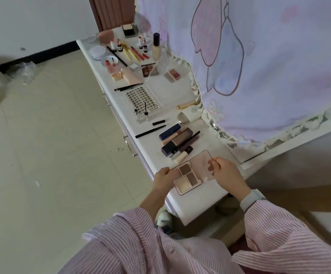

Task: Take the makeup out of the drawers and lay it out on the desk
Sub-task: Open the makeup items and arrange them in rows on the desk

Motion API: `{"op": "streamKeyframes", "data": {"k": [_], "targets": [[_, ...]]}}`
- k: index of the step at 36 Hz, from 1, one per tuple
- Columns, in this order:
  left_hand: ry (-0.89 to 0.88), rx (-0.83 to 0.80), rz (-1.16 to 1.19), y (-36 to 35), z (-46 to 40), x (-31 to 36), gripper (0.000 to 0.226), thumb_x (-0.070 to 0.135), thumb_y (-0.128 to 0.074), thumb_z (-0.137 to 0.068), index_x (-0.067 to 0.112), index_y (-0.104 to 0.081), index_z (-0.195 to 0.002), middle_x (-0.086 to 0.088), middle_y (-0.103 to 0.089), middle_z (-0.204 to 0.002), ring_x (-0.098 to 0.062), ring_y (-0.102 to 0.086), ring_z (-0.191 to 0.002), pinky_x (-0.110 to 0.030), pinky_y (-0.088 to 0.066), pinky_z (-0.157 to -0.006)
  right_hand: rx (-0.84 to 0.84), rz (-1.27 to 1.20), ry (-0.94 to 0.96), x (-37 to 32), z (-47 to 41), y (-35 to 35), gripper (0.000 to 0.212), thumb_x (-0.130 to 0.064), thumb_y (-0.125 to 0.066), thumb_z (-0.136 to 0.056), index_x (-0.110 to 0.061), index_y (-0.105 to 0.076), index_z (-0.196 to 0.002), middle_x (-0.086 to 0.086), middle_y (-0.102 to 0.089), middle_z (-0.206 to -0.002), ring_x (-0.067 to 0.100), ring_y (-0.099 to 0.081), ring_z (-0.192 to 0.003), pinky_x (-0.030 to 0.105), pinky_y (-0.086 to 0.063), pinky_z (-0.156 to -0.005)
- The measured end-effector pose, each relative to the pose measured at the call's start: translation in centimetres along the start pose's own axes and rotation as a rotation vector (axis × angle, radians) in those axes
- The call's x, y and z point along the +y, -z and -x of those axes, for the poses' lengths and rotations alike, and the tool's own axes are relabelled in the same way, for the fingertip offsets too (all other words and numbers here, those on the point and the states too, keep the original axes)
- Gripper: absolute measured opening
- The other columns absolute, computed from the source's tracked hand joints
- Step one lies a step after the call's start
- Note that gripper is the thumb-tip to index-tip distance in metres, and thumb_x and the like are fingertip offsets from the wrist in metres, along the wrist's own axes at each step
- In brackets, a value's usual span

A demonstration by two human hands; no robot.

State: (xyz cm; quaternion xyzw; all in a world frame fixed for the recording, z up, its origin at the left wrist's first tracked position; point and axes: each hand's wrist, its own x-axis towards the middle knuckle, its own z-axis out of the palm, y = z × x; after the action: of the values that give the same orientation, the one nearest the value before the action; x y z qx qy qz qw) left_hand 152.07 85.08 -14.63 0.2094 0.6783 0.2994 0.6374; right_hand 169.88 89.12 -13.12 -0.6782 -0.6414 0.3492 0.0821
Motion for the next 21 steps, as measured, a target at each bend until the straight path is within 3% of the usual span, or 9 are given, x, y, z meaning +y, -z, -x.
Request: {"op": "streamKeyframes", "data": {"k": [2, 4, 9, 13, 15, 17, 21], "targets": [[-0.03, -0.016, -0.059, -0.3, -0.2, 0.0, 0.046, 0.029, -0.053, -0.092, 0.013, -0.044, -0.134, -0.004, -0.045, -0.132, -0.017, -0.048, -0.107, -0.038, -0.042, -0.101, 0.021, 0.023, -0.015, 0.0, -0.4, 0.2, 0.024, -0.016, -0.036, -0.098, -0.009, -0.06, -0.102, 0.006, -0.064, -0.094, 0.02, -0.057, -0.083, 0.032, -0.046, -0.08], [-0.062, -0.048, -0.101, -0.6, -0.2, 0.0, 0.058, 0.032, -0.052, -0.093, 0.013, -0.031, -0.143, -0.005, -0.038, -0.142, -0.02, -0.045, -0.118, -0.04, -0.04, -0.104, 0.039, 0.045, -0.037, 0.1, -0.8, 0.5, 0.026, -0.016, -0.036, -0.098, -0.009, -0.06, -0.102, 0.007, -0.065, -0.098, 0.02, -0.057, -0.088, 0.034, -0.046, -0.082], [-0.104, -0.097, -0.106, -0.8, -0.5, -0.1, 0.055, 0.031, -0.052, -0.094, 0.016, -0.031, -0.142, -0.005, -0.041, -0.137, -0.018, -0.047, -0.111, -0.031, -0.044, -0.094, 0.081, 0.077, -0.055, 0.3, -1.1, 1.5, 0.028, -0.018, -0.035, -0.098, -0.007, -0.059, -0.107, 0.008, -0.065, -0.103, 0.023, -0.058, -0.093, 0.035, -0.046, -0.082], [-0.162, -0.004, -0.182, -0.7, -0.8, -0.2, 0.045, 0.025, -0.05, -0.095, 0.017, -0.039, -0.138, 0.002, -0.051, -0.12, -0.011, -0.051, -0.094, -0.025, -0.045, -0.083, 0.087, 0.302, -0.025, -0.7, -0.6, 2.1, 0.024, -0.027, -0.033, -0.096, -0.015, -0.054, -0.095, 0.004, -0.058, -0.087, 0.024, -0.052, -0.083, 0.031, -0.038, -0.064], [-0.249, 0.122, -0.33, -0.2, -1.1, -0.4, 0.041, 0.02, -0.046, -0.096, 0.014, -0.042, -0.136, -0.001, -0.049, -0.128, -0.012, -0.051, -0.103, -0.022, -0.042, -0.082, 0.176, 0.458, 0.078, -1.3, -0.6, 2.1, 0.022, -0.022, -0.038, -0.094, -0.014, -0.056, -0.103, 0.005, -0.059, -0.097, 0.027, -0.053, -0.092, 0.031, -0.039, -0.067], [-0.339, 0.244, -0.497, 0.7, -1.6, -0.9, 0.039, 0.016, -0.046, -0.095, 0.013, -0.046, -0.134, -0.006, -0.045, -0.137, -0.018, -0.046, -0.119, -0.026, -0.04, -0.095, 0.252, 0.49, 0.213, -1.8, -1.1, 1.5, 0.031, -0.014, -0.045, -0.091, -0.006, -0.055, -0.119, 0.012, -0.061, -0.113, 0.032, -0.054, -0.103, 0.038, -0.044, -0.08], [-0.351, 0.26, -0.873, 2.5, -2.4, -1.3, 0.05, 0.021, -0.045, -0.095, 0.018, -0.031, -0.143, -0.001, -0.023, -0.152, -0.023, -0.016, -0.14, -0.038, -0.026, -0.11, 0.12, 0.501, 0.532, -3.9, -3.0, -0.7, 0.035, -0.005, -0.054, -0.084, -0.007, -0.057, -0.12, 0.012, -0.06, -0.116, 0.032, -0.055, -0.106, 0.045, -0.046, -0.083]]}}
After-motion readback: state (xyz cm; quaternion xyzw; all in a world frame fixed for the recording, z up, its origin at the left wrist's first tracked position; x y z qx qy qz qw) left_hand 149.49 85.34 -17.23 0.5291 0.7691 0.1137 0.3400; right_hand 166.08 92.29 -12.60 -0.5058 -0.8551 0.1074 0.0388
